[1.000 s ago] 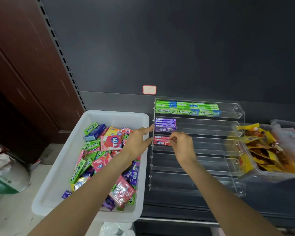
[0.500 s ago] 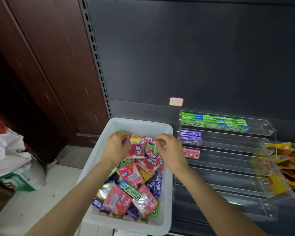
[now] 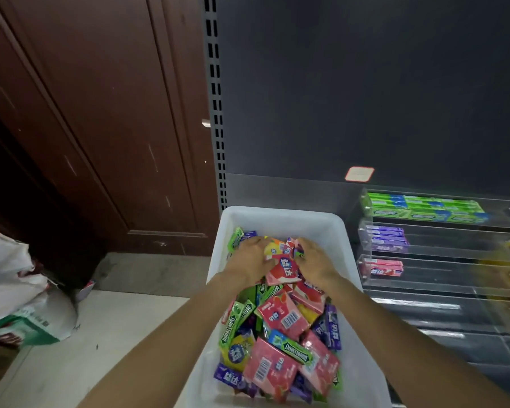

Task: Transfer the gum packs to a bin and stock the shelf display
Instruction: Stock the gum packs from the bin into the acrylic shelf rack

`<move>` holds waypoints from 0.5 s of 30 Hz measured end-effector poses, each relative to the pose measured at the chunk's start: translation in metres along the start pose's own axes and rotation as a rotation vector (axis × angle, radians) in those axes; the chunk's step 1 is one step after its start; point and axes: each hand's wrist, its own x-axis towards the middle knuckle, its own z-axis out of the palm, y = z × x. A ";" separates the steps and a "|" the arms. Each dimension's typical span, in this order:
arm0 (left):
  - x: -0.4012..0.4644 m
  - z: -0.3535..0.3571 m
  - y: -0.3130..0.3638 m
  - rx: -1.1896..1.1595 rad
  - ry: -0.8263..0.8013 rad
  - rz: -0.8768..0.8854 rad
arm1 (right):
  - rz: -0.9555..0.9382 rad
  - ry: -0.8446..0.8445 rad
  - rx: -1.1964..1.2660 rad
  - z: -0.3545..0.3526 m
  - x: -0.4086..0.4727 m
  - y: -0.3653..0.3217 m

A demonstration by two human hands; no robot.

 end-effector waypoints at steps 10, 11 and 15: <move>0.019 0.011 -0.015 0.143 -0.009 0.008 | 0.015 0.117 -0.144 -0.001 0.024 0.010; 0.020 0.011 -0.015 0.148 -0.005 0.010 | 0.000 0.132 -0.150 -0.002 0.026 0.011; 0.024 0.013 -0.012 0.141 0.020 -0.016 | -0.056 0.051 -0.157 -0.010 0.032 0.014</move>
